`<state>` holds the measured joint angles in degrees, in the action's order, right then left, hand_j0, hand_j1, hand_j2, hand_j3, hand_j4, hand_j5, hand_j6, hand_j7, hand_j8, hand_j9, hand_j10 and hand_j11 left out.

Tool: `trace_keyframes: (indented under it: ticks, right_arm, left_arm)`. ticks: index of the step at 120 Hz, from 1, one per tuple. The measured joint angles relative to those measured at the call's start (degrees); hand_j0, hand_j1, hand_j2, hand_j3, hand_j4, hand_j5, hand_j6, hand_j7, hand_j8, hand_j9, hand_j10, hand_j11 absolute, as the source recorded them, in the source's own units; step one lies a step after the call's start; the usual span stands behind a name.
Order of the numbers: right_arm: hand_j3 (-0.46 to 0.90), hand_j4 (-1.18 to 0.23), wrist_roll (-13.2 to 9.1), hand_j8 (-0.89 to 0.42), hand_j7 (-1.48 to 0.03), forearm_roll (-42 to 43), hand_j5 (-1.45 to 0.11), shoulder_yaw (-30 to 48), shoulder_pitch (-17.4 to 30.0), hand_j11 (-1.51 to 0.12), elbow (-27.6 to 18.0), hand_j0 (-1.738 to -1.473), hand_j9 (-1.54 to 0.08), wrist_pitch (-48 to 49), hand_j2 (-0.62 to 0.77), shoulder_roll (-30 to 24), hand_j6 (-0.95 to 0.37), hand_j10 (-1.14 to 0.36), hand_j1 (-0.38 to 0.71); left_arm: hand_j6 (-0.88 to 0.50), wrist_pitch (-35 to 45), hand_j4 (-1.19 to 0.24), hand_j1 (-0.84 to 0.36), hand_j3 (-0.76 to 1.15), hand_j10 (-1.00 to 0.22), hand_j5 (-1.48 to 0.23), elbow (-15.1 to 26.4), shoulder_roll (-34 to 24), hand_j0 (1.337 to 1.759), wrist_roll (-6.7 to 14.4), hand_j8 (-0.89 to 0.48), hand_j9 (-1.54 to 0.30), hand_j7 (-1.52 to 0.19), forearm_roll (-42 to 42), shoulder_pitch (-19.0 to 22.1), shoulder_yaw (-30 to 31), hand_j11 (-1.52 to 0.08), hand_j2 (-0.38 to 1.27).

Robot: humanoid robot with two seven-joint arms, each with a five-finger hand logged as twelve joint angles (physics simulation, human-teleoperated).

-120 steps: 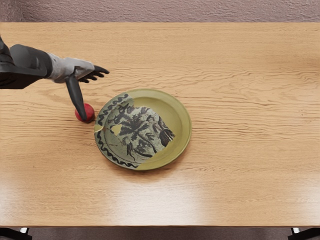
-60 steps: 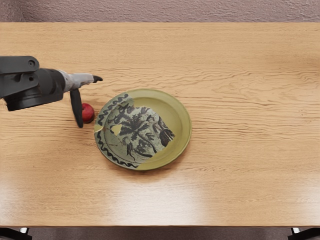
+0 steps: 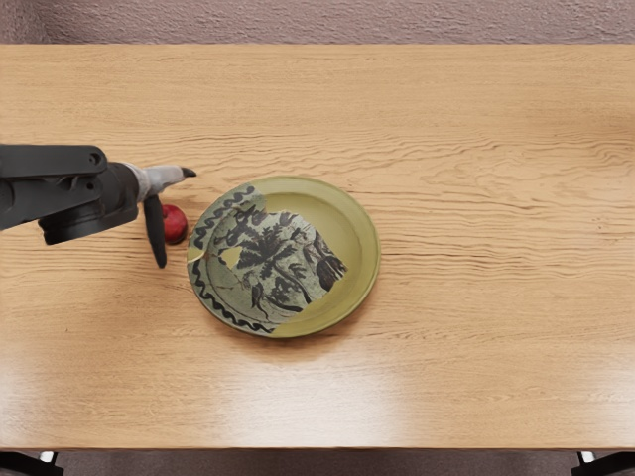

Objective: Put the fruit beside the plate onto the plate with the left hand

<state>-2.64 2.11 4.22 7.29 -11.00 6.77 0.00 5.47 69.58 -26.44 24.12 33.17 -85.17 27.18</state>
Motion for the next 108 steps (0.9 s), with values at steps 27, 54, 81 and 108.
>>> trace_keyframes:
  ticks: [27,54,81,108]
  right_arm:
    - [0.0,-0.02,0.0,-0.01,-0.02,0.0,-0.02,0.0,0.0,-0.02,0.0,-1.658,-0.02,0.0,0.0,0.0,-0.02,-0.01,-0.33]
    - [0.0,-0.02,0.0,-0.01,-0.02,0.0,-0.02,0.0,0.0,-0.02,0.0,-1.658,-0.02,0.0,0.0,0.0,-0.02,-0.01,-0.33]
    - [0.0,-0.02,0.0,-0.01,-0.02,0.0,-0.02,0.0,0.0,-0.02,0.01,-1.658,-0.02,0.0,0.0,0.0,-0.02,-0.01,-0.33]
    - [0.0,-0.02,0.0,-0.02,-0.02,0.0,-0.02,0.0,0.0,-0.02,0.01,-1.658,-0.02,0.0,0.0,0.0,-0.02,-0.01,-0.33]
  left_arm:
    - [-0.04,1.41,-0.04,0.3,0.0,-0.04,-0.05,-1.78,0.95,1.658,-0.26,-0.04,-0.05,-0.05,-0.43,1.22,0.52,-0.05,0.01]
    - [-0.15,2.92,-0.15,0.17,0.0,-0.15,-0.19,-3.15,2.09,1.658,-0.51,-0.15,-0.19,-0.19,-0.46,1.93,0.91,-0.19,0.03]
    - [-0.2,9.11,-0.2,0.11,0.0,-0.2,-0.26,-3.17,2.06,1.658,-0.56,-0.2,-0.26,-0.26,-0.39,1.93,2.74,-0.26,0.04]
    - [-0.22,15.97,-0.22,0.09,0.0,-0.22,-0.28,1.46,-0.13,1.658,-0.56,-0.22,-0.28,-0.28,-0.23,1.85,3.83,-0.28,0.04]
